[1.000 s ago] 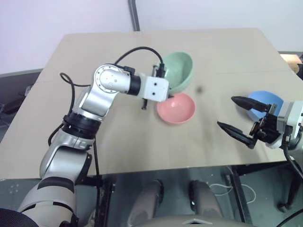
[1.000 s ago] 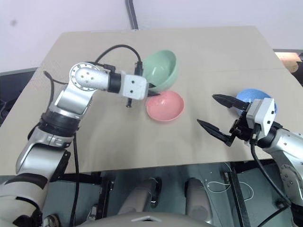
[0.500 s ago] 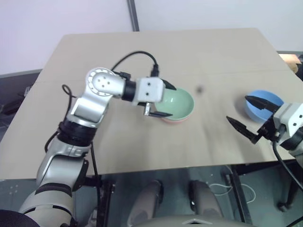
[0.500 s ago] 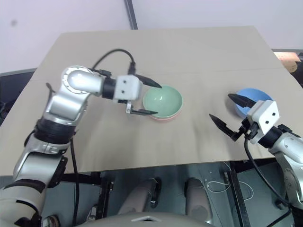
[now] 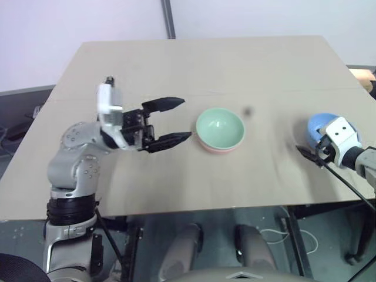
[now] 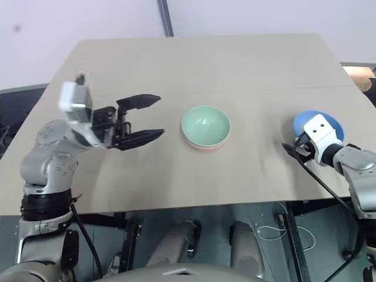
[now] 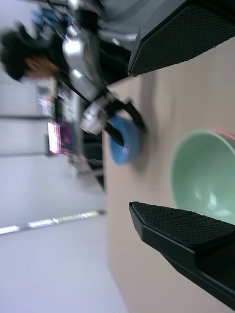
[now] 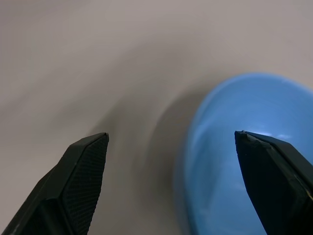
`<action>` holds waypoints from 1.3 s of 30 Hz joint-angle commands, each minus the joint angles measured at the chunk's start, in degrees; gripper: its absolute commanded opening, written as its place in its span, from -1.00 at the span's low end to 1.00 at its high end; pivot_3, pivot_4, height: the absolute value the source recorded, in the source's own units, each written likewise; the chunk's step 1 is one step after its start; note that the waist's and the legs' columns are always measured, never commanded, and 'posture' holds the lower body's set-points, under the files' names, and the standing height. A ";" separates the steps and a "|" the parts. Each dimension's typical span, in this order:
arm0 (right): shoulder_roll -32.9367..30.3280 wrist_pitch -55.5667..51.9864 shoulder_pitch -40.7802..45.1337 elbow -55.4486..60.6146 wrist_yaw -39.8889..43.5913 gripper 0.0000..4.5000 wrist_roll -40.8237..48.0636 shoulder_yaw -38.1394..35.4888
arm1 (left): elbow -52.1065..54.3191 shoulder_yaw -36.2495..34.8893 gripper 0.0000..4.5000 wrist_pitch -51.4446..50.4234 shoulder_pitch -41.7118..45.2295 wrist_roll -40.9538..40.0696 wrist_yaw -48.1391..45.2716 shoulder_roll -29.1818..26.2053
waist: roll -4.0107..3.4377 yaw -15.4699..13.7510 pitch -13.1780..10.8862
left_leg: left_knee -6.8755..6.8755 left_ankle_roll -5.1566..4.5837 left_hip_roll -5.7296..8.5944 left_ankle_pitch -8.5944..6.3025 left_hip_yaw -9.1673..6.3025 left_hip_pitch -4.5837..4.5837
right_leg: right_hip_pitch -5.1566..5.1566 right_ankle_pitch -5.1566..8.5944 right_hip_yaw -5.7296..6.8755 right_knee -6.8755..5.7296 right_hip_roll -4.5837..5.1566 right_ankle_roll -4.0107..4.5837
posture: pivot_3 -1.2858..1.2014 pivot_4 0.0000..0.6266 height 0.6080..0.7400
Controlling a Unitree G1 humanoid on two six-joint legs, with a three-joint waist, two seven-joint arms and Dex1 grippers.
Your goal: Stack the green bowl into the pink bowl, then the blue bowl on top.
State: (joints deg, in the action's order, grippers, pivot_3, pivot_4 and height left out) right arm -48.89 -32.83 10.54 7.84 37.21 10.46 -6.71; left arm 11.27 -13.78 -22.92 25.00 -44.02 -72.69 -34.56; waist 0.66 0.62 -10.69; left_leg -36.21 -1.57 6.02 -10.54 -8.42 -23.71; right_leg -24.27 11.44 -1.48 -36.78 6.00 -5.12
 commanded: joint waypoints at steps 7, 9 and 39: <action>-0.13 -4.62 5.23 -5.20 -1.68 -0.40 -3.19 1.33 | 2.75 -3.20 1.00 -1.02 -2.55 -7.55 -2.43 -1.96 | 0.00 0.03 0.00 | 0.00 0.00 -0.01 0.00 0.01 -0.01 | -0.01 -0.02 -0.01 0.00 -0.01 0.03 | 0.03 -0.52 1.00; 0.20 -3.88 5.69 -5.45 -2.31 -0.83 -3.89 1.54 | 2.39 -3.12 1.00 -0.61 -2.72 -7.29 -2.25 -2.01 | 0.00 0.07 0.01 | 0.00 0.00 -0.01 0.00 0.02 0.00 | 0.00 -0.01 -0.01 0.00 -0.01 0.04 | 0.03 -0.52 1.00; 17.16 14.28 21.12 8.93 9.29 0.57 -0.30 19.04 | 3.15 -6.18 1.00 4.10 -12.95 1.24 7.13 -5.59 | 0.01 0.13 0.01 | 0.18 0.14 -0.22 -0.07 -0.01 -0.02 | -0.21 -0.10 -0.08 0.07 -0.21 0.14 | 0.03 -0.52 1.00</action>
State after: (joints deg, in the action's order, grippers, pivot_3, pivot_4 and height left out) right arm -30.75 -20.91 31.70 12.92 45.90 7.65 17.43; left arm 11.54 -19.83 -20.03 12.92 -44.98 -68.27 -39.35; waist 0.67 0.75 -10.68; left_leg -36.02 -1.42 5.80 -10.61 -8.42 -23.76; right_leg -24.49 11.34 -1.56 -36.71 5.79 -4.98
